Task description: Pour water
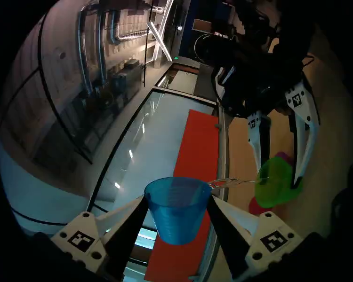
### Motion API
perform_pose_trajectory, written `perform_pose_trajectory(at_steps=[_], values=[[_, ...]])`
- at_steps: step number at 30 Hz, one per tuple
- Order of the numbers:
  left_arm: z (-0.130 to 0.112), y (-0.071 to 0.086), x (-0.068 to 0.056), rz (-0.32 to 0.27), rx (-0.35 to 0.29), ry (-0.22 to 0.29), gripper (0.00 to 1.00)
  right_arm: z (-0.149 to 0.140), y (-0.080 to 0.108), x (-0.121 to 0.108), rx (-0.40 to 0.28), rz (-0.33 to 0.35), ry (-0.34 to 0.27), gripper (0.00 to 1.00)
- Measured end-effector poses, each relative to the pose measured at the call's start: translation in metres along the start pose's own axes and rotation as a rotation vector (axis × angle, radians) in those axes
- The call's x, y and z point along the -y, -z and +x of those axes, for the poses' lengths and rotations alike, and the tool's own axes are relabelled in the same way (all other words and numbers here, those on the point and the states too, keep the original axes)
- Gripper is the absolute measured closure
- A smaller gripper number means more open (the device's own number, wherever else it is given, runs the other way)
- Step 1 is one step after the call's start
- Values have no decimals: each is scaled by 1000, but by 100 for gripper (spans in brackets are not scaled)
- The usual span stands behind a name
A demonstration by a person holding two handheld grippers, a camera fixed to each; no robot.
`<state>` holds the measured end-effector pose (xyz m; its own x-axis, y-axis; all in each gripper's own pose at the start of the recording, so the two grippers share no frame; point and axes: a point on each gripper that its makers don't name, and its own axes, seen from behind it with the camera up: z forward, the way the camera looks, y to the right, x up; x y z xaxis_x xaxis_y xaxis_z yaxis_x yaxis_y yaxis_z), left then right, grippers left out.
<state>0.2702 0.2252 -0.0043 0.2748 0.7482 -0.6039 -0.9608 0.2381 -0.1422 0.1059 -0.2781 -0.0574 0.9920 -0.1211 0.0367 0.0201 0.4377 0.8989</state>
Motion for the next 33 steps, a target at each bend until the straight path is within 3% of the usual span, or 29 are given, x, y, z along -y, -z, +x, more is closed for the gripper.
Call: perform_pose_trajectory(at_steps=[21,33], values=[[8,2,10,20,-5,-85,14,4,3,-1,-7,-2,8,10],[19,5,10,13,-19,-137,14,5,3,-2,-12,-6,12,10]])
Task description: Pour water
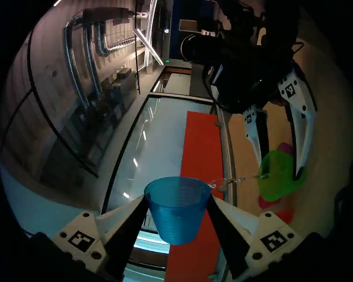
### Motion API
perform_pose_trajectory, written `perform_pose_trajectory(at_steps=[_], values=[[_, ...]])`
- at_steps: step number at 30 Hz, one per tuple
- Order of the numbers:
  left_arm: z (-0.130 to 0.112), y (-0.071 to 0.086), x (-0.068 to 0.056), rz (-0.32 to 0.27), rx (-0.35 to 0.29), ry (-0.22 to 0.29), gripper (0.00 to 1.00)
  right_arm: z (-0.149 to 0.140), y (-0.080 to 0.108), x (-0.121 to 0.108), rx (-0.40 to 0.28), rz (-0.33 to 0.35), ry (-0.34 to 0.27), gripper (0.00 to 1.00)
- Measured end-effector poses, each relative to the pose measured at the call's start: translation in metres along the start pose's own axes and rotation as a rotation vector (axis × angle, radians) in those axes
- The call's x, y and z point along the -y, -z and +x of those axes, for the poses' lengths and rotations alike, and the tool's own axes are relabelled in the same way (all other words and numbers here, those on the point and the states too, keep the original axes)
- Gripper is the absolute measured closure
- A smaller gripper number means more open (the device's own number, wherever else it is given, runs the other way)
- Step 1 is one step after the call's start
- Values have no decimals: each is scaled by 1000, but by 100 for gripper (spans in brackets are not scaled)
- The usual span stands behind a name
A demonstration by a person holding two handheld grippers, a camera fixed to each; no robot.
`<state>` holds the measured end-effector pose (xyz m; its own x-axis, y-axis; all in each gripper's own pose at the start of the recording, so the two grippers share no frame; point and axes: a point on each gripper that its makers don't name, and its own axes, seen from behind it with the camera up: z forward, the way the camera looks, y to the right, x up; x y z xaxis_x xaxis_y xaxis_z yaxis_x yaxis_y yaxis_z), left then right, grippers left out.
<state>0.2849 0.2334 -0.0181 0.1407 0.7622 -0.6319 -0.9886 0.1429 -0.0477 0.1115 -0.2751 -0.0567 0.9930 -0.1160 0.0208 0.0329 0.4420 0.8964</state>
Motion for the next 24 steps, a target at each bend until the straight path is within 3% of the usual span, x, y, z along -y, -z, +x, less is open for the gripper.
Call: perform_pose_trajectory(at_steps=[12,24], values=[[3,0,4,11,0,-73,14,1,-1,0,-5,-1,1,10],[13,2,0,11,-10,-155,14,2,-1,-2,-10,-5,0,11]])
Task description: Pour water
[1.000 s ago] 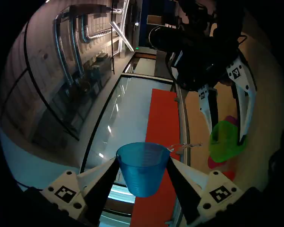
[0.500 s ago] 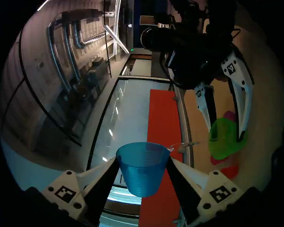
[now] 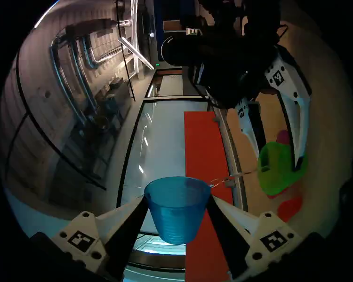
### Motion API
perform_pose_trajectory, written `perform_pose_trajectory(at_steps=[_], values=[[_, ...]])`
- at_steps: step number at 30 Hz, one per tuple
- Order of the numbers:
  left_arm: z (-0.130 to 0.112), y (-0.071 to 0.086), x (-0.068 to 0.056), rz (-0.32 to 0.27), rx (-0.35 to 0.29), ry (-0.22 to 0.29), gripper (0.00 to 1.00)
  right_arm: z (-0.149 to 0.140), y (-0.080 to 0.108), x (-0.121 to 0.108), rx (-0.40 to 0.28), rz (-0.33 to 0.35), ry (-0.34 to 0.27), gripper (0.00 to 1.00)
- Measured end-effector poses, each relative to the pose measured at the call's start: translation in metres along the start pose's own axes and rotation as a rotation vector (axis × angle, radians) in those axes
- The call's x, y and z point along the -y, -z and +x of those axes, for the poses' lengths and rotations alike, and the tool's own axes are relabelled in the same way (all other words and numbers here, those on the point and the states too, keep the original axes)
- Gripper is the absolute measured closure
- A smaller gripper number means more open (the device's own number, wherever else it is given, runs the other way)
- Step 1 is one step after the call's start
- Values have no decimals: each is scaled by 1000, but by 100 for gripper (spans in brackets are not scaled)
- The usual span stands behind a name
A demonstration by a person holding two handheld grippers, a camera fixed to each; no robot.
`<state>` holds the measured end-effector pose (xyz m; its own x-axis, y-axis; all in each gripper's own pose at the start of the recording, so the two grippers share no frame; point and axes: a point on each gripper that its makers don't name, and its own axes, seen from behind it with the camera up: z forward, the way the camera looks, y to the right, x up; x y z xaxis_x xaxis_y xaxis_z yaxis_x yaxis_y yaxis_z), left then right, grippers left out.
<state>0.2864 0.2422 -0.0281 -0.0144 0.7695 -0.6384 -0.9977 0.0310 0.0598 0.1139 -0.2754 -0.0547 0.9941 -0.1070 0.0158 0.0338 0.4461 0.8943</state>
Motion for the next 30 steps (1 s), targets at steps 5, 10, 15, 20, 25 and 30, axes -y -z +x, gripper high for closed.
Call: perform_pose_trajectory(at_steps=[5,10,15,20,25,30], values=[[3,-1,-2,-2,-2,-32,14,0,0,-1,-1,-2,1,10],[4,-1,-3,2,-6,-30,14,0,1,-1,-1,-3,0,11],[3,-2,-1,4,-7,-29,14,0,1,-1,-1,-5,1,11],[-1,-3,1,5,-6,-4,14,-1,1,-1,-1,-6,0,11],[-5,-3,1,6,-5,60,14,-1,1,0,-2,-7,1,11],[-9,-5,-2,3,-7,169,14,1,1,-1,-2,-10,2,10]])
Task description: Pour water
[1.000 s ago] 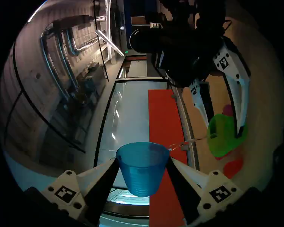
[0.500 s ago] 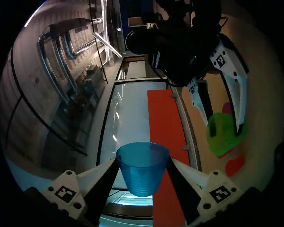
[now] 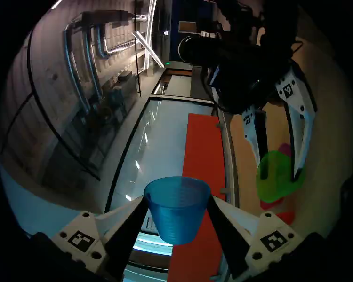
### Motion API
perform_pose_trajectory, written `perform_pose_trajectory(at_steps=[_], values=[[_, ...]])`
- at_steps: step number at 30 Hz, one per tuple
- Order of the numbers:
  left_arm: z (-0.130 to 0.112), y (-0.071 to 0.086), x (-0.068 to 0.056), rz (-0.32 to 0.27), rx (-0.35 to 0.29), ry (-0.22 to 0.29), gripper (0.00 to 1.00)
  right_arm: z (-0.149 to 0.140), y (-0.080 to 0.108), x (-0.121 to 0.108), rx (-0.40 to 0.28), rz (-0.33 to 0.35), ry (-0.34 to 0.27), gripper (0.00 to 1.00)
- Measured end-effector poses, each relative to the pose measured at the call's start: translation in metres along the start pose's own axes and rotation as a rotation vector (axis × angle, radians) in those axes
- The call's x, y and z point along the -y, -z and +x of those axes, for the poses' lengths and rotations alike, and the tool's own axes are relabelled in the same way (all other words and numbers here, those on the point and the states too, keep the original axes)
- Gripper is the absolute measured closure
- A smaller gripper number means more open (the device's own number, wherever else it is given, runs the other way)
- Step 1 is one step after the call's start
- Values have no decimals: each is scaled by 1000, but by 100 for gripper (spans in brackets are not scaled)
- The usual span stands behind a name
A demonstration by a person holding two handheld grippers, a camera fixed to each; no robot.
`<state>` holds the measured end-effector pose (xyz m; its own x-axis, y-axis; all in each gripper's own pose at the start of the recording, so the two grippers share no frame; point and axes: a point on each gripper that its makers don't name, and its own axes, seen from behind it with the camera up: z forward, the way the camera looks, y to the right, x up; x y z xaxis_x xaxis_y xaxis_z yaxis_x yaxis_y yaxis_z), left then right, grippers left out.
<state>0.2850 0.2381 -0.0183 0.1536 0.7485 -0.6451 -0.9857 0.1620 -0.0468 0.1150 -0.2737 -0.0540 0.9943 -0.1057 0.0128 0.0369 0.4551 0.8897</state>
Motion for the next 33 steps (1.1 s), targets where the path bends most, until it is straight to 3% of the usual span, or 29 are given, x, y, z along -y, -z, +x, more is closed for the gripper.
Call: perform_pose_trajectory(at_steps=[9,17,24,33], values=[[-10,-3,-5,-19,-6,271,14,2,2,-4,-6,-10,1,10],[-17,-3,5,-2,-8,549,14,5,5,-7,-12,-18,2,10],[-22,-4,6,-9,-12,754,14,9,8,-10,-24,-29,4,10],[-33,-5,3,-38,-19,1076,14,17,13,-12,-43,-40,5,10]])
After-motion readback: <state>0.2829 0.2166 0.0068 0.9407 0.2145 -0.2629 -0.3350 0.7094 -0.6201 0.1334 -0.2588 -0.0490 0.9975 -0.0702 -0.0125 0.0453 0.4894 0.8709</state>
